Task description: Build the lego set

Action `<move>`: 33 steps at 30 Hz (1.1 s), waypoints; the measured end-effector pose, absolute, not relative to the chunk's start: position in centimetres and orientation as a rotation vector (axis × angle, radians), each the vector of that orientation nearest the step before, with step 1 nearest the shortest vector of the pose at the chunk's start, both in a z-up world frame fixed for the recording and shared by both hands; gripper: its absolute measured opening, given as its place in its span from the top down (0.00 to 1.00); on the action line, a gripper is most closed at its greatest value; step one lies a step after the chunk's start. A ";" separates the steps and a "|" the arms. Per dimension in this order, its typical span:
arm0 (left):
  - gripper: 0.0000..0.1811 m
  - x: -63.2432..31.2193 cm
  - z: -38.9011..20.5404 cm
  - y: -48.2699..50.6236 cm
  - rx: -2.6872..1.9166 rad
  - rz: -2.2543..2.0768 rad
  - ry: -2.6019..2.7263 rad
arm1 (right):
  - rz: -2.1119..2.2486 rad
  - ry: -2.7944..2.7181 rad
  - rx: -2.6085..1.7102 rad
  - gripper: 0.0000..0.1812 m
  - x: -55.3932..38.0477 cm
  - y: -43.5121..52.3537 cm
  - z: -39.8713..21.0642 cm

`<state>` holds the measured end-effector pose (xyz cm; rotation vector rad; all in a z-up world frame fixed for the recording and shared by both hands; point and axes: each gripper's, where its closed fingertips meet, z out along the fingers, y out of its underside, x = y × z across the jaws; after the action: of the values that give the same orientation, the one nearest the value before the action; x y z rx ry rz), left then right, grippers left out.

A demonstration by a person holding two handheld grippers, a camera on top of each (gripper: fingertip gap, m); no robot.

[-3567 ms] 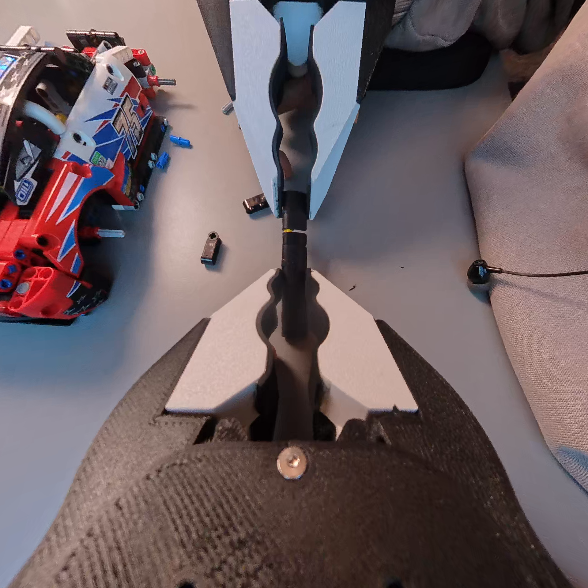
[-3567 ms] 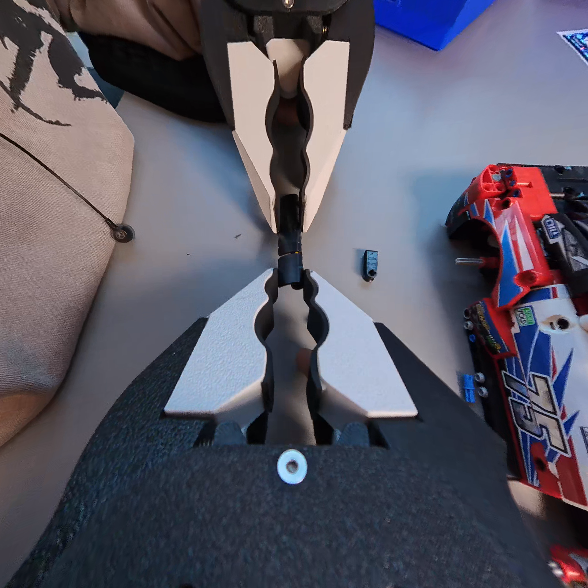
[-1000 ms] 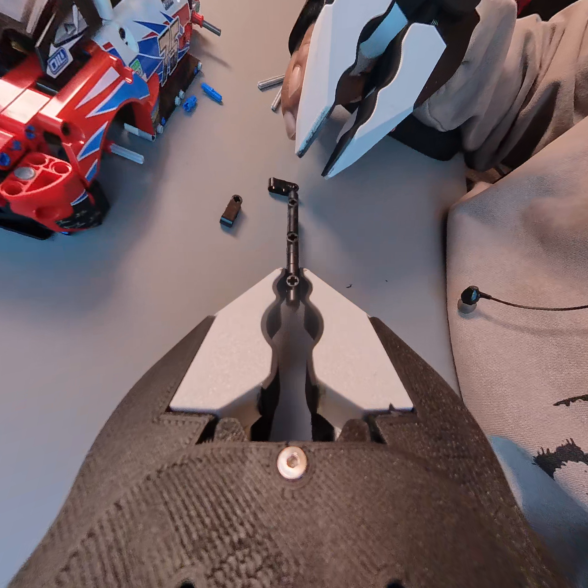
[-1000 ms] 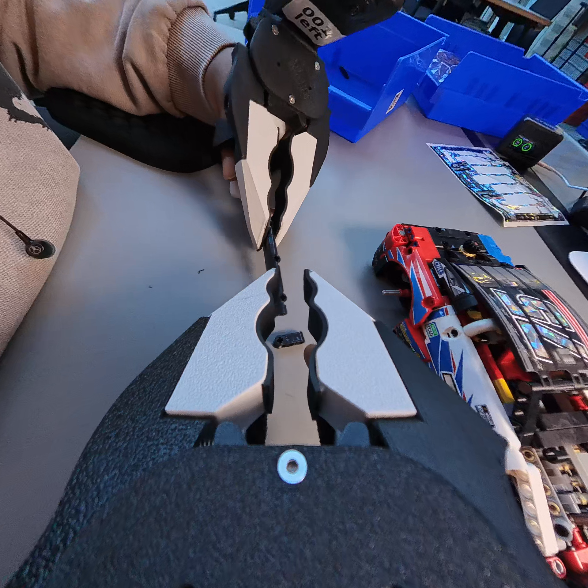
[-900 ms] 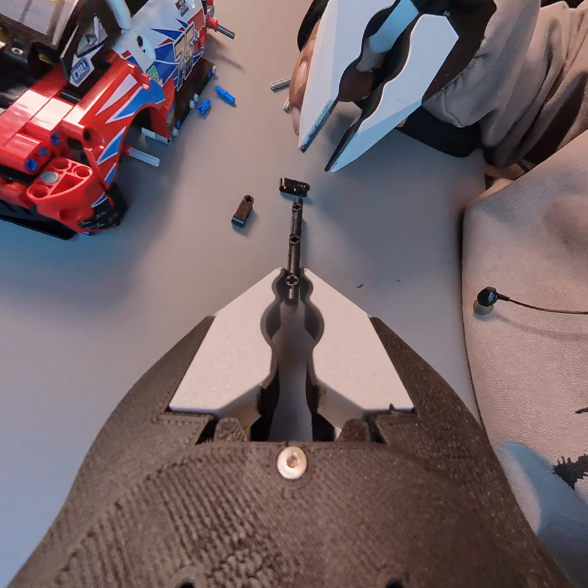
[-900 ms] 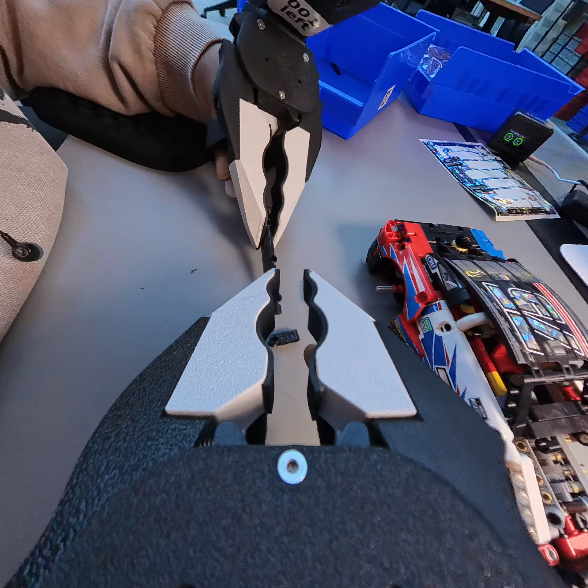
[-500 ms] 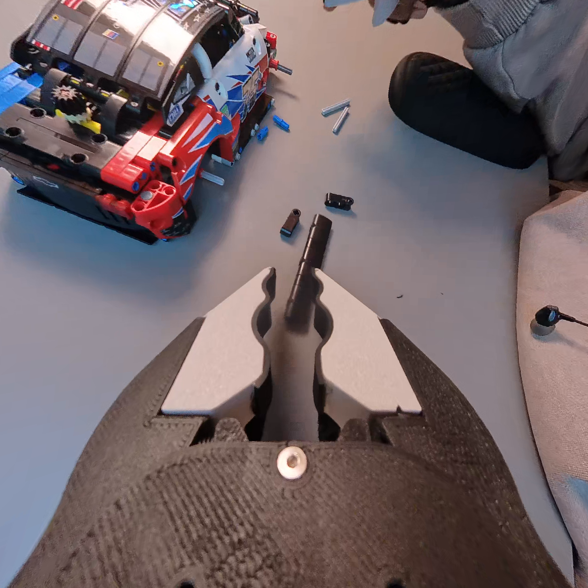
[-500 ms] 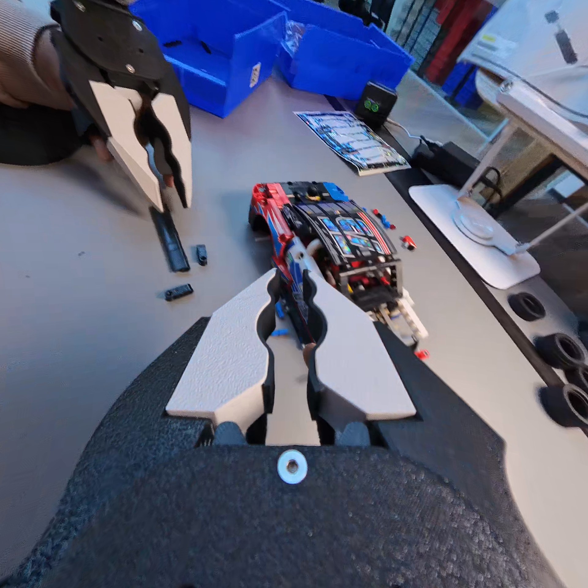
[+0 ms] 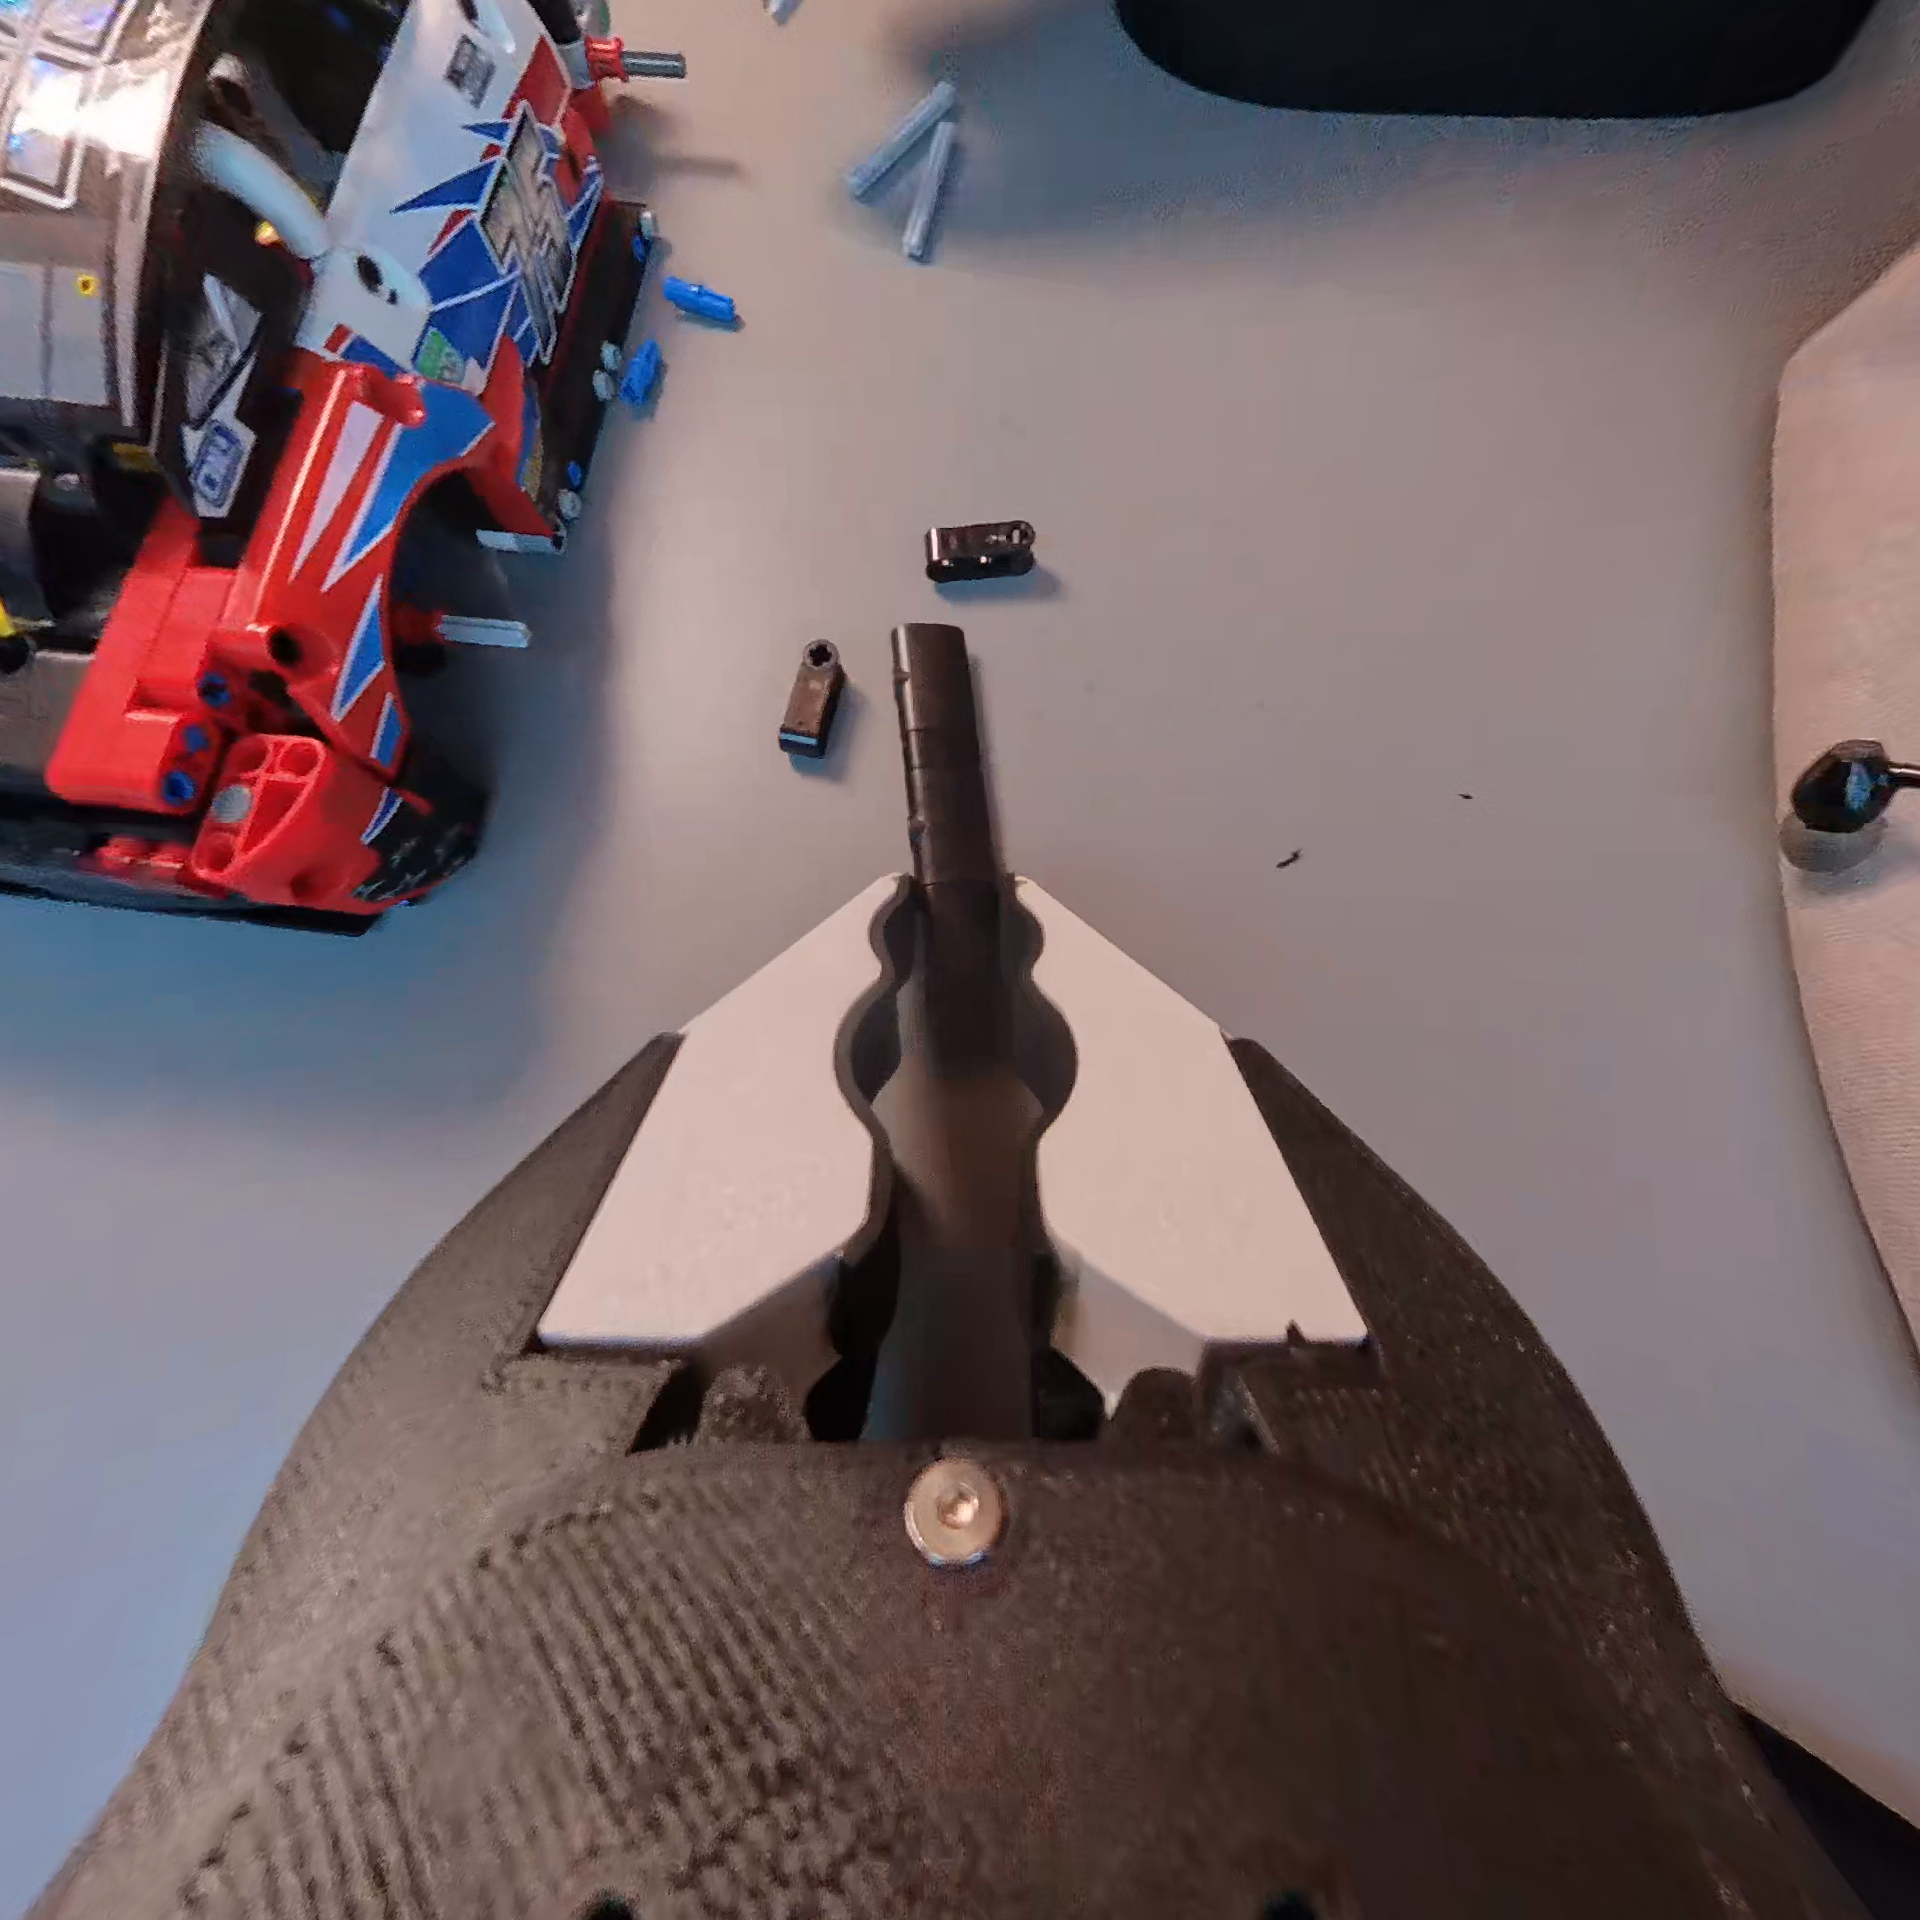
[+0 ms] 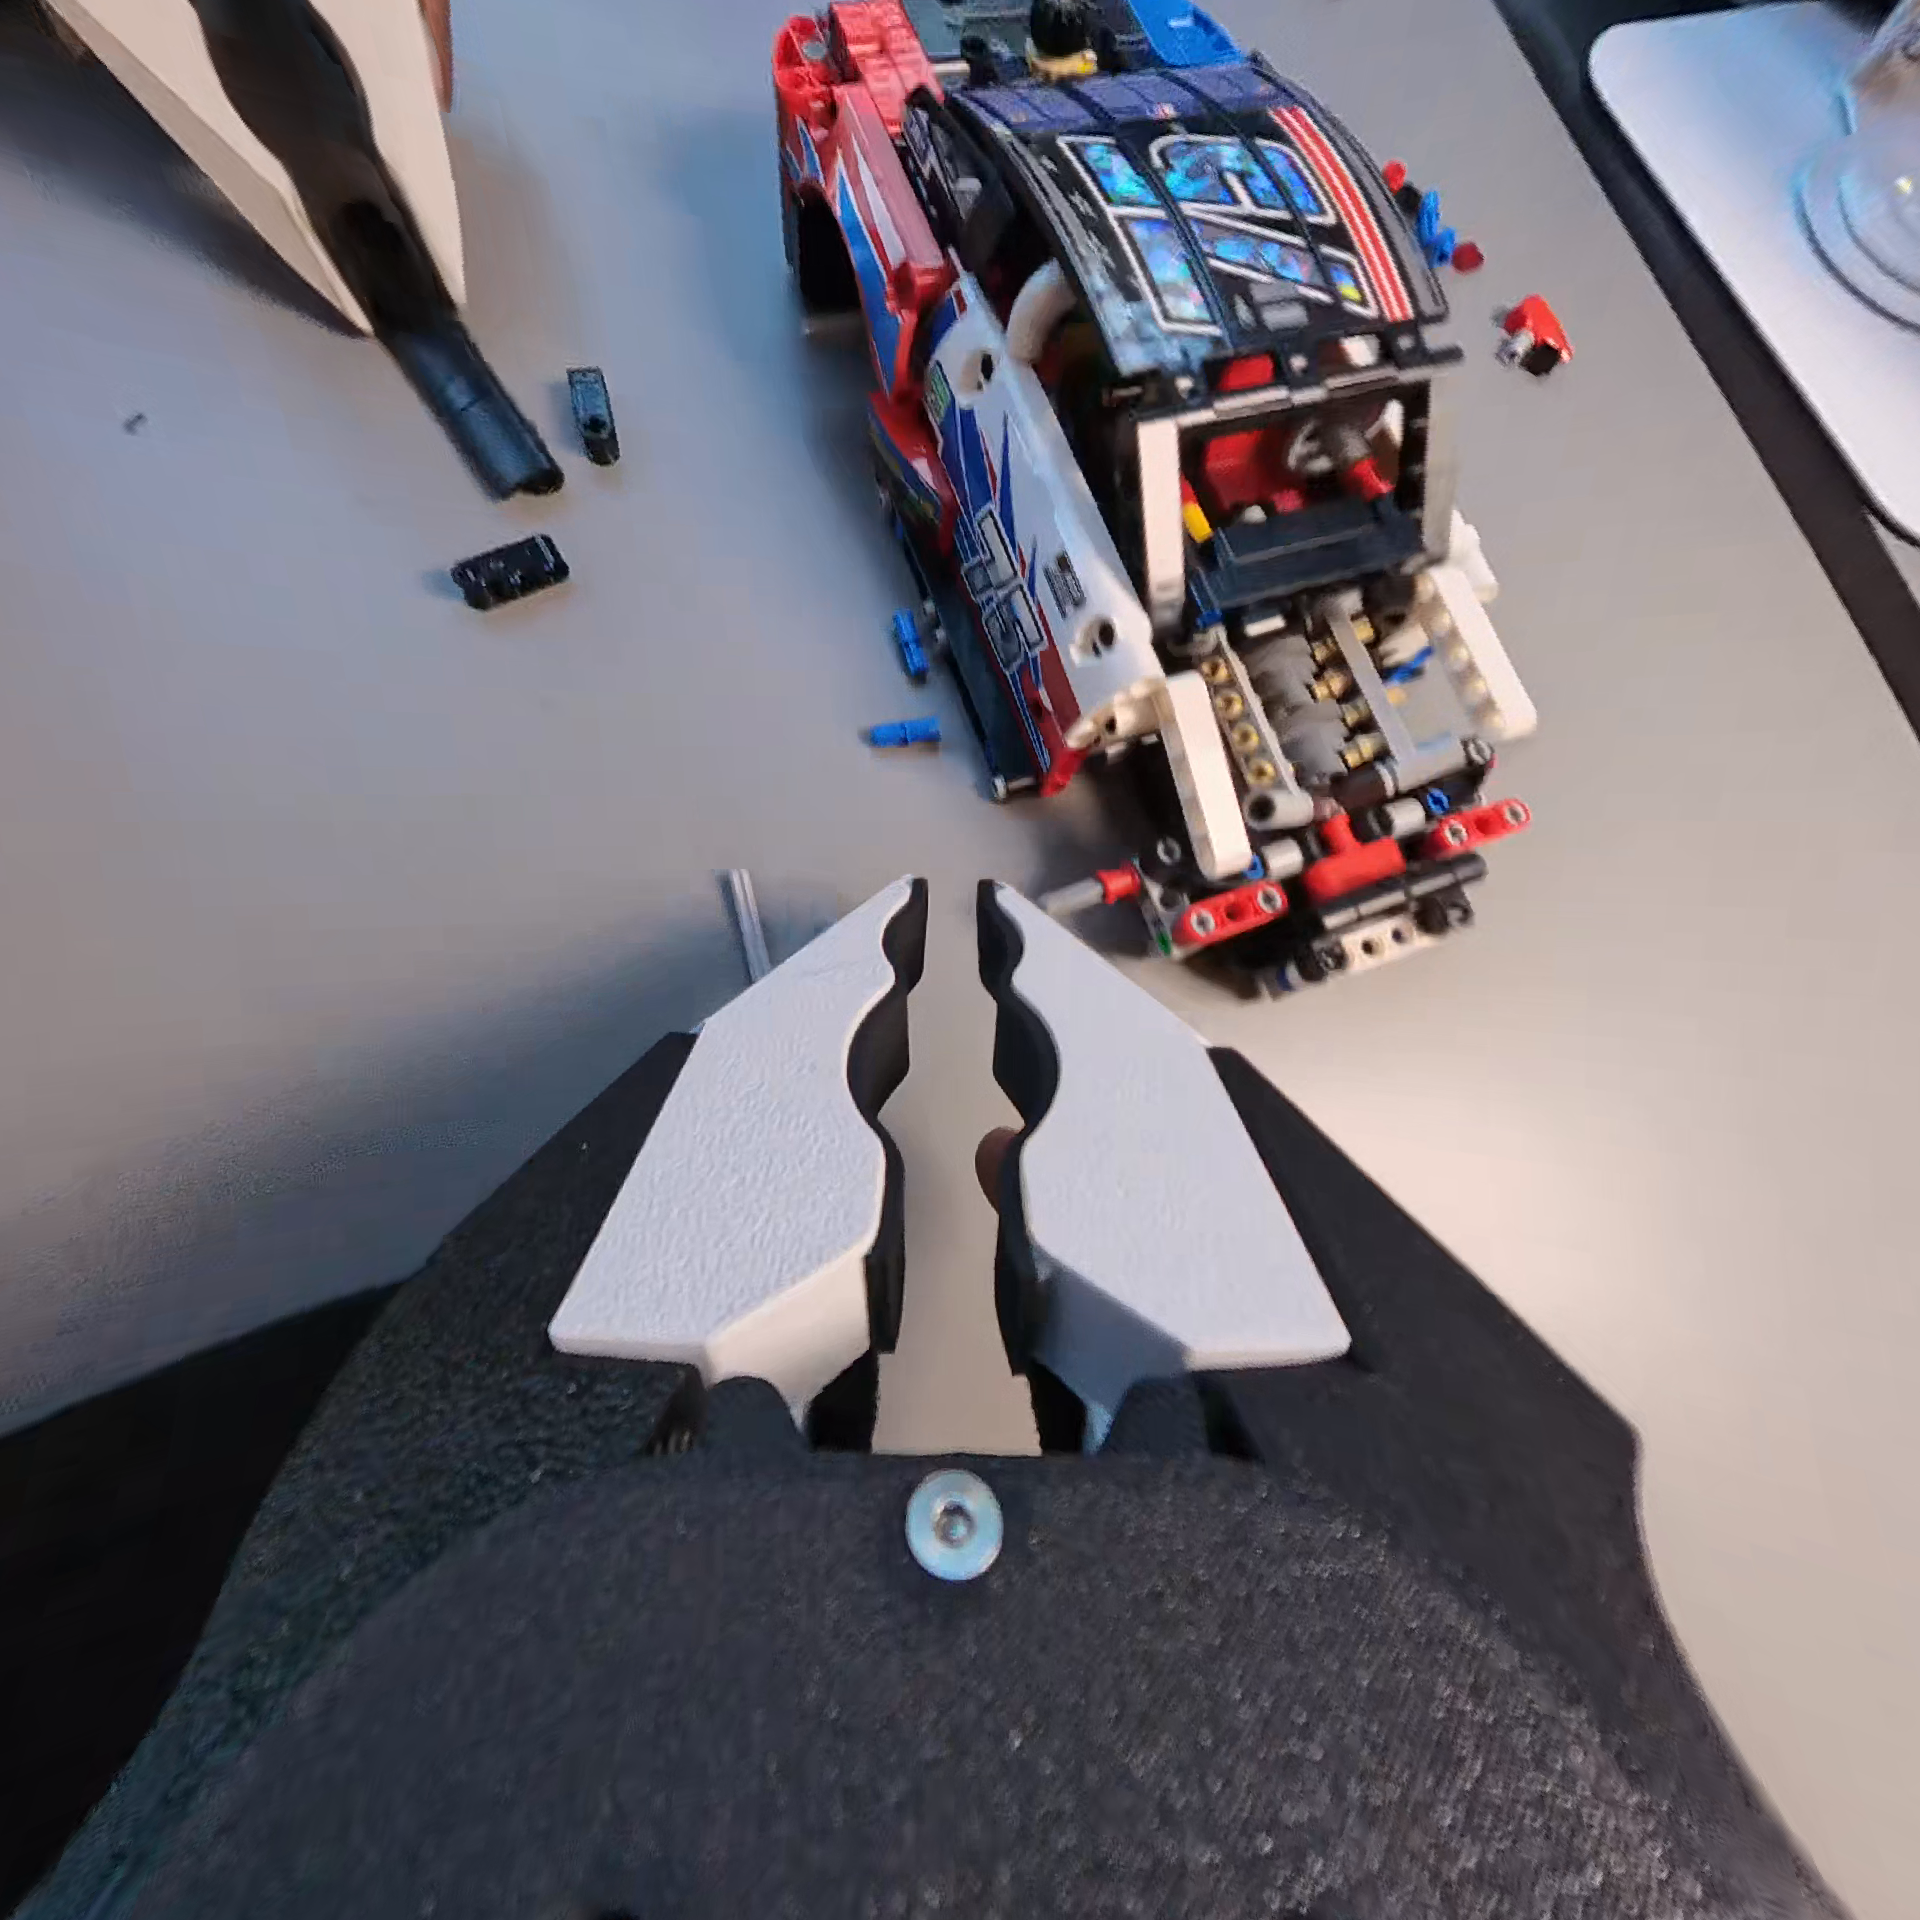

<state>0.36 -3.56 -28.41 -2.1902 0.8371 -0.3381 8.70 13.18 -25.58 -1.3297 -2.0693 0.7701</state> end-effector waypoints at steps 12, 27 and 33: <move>0.91 0.5 -28.1 -4.4 -2.141 -0.383 0.877 | 0.707 -2.418 -1.103 0.91 4.6 10.0 -27.8; 0.90 0.2 -27.9 -4.8 -2.132 -0.349 0.873 | 0.669 -2.479 -1.241 0.92 6.3 10.1 -28.4; 0.90 0.0 -28.2 -4.6 -2.140 -0.357 0.864 | 0.777 -2.427 -1.283 0.92 6.7 10.3 -27.9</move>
<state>0.03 -4.60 -28.21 -2.1397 0.8636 -0.3572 6.73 10.27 -27.92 -1.2828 -2.4271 0.7767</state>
